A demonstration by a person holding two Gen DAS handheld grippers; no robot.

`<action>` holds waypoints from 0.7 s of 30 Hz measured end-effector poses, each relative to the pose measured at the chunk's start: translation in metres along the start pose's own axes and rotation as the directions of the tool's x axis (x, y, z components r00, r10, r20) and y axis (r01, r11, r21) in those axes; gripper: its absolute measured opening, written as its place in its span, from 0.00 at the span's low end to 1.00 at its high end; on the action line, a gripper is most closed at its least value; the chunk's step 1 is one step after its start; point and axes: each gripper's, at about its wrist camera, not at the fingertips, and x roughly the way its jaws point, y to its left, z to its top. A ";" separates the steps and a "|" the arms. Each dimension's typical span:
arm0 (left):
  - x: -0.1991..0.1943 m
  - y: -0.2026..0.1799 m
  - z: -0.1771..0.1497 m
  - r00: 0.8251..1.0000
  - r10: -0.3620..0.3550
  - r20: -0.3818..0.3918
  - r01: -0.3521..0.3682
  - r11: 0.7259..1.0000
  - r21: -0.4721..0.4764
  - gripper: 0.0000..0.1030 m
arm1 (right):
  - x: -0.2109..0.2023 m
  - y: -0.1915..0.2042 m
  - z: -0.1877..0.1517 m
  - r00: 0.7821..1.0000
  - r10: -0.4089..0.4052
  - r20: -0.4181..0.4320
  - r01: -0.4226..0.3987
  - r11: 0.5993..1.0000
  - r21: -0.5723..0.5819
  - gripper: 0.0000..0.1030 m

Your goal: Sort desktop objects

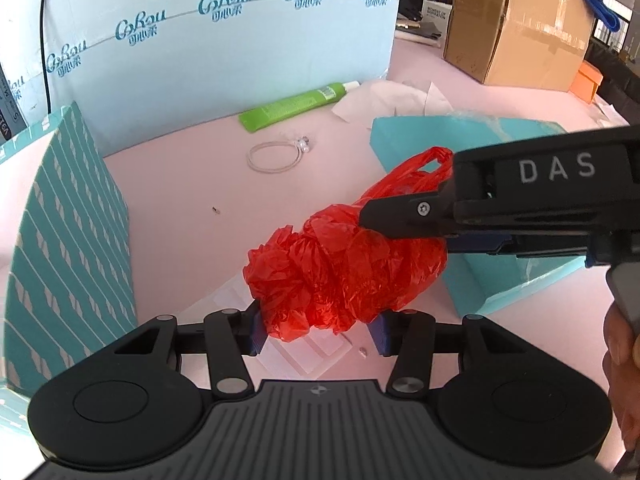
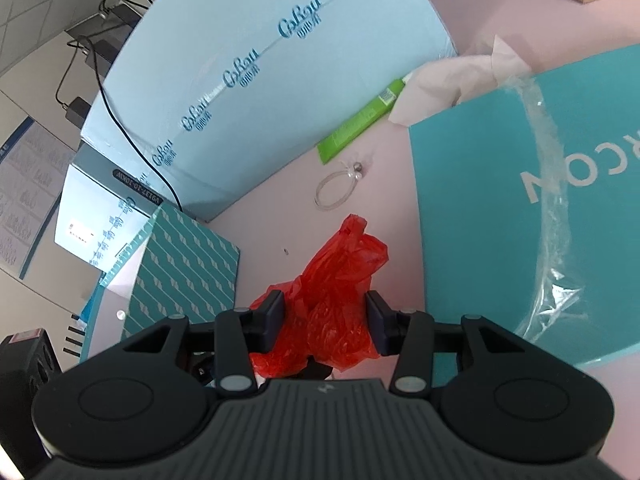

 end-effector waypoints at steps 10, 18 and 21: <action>-0.012 0.003 0.006 1.000 -0.010 0.026 0.011 1.000 -0.023 0.43 | -0.015 0.013 -0.003 0.998 -0.006 0.061 0.007 1.000 -0.017 0.46; -0.032 0.008 0.013 0.996 -0.008 0.094 0.012 0.999 -0.035 0.43 | -0.029 0.024 0.001 0.993 0.021 0.120 -0.019 1.000 -0.019 0.46; -0.040 0.010 0.016 0.993 -0.006 0.120 0.010 0.999 -0.038 0.43 | -0.034 0.030 0.003 0.990 0.031 0.139 -0.027 0.999 -0.030 0.46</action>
